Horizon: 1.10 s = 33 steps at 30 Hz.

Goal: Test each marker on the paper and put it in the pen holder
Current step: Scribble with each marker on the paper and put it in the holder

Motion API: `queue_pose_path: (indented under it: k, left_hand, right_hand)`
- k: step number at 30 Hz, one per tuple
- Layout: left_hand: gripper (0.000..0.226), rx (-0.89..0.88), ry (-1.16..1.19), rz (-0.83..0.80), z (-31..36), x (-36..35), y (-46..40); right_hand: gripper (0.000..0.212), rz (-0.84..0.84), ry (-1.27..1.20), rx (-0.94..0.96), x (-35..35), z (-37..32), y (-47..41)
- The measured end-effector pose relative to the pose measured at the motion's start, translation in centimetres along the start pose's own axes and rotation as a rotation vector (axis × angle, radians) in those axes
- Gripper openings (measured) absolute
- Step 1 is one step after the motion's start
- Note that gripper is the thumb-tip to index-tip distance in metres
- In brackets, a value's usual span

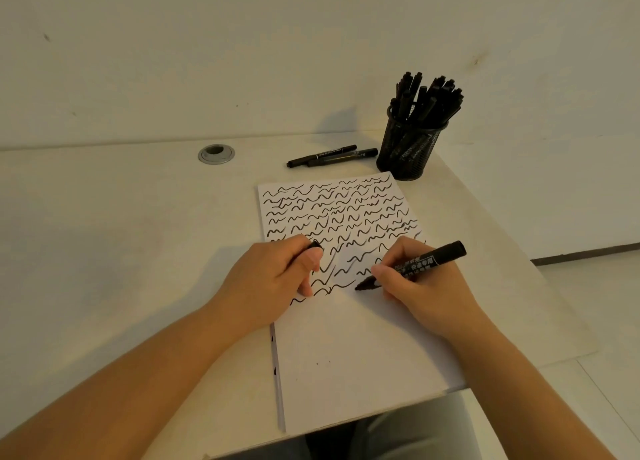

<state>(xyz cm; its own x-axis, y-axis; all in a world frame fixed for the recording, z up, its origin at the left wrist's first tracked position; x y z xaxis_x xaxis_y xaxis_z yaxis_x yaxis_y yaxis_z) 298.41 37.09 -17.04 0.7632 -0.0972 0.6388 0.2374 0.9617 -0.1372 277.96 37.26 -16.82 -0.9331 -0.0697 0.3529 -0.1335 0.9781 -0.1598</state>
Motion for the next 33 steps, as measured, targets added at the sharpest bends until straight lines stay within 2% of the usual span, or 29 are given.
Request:
queue_pose_path:
  k: [7,12,14,18,23,30,33]
  left_hand:
    - [0.027,0.018,0.006,-0.009,0.0,-0.1,0.1]
    - [0.026,0.028,0.006,-0.015,0.0,-0.1,0.2]
    - [0.024,0.026,0.005,-0.017,0.0,-0.1,0.2]
    - [0.024,0.001,-0.007,-0.013,-0.2,-0.2,0.2]
    - [0.020,-0.012,0.032,-0.006,-0.3,-0.1,0.3]
    - [0.019,-0.042,0.046,-0.012,-0.1,0.0,0.3]
    - [0.011,-0.034,0.056,-0.017,-0.2,0.1,0.3]
  right_hand:
    - [0.030,0.135,0.023,-0.033,0.4,0.6,0.0]
    - [0.025,0.497,-0.082,-0.025,2.1,0.4,0.0]
    - [0.021,0.540,-0.139,-0.049,2.6,0.3,-0.1]
    - [0.018,0.433,-0.242,-0.094,1.8,-0.7,-0.9]
    - [0.019,0.239,-0.534,-0.160,-0.1,-2.0,-3.2]
    - [0.020,0.068,-0.723,-0.118,-1.7,-1.0,-3.6]
    - [0.025,0.017,-0.777,-0.117,-1.8,-0.8,-3.5]
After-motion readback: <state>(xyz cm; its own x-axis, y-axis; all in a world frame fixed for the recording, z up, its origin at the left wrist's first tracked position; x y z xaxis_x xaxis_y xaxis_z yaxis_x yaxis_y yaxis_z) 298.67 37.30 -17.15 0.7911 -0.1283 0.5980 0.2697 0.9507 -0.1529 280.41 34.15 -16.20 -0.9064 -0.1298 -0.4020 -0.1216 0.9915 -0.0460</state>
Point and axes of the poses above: each hand's wrist, its own y-axis away from the middle knuckle, its own x-axis out of the back of the hand, z = x × y, the point moved 2 cm from there along -y, towards the middle knuckle, and after that the axes turned 3 degrees about -y, right-handed, at the moved point
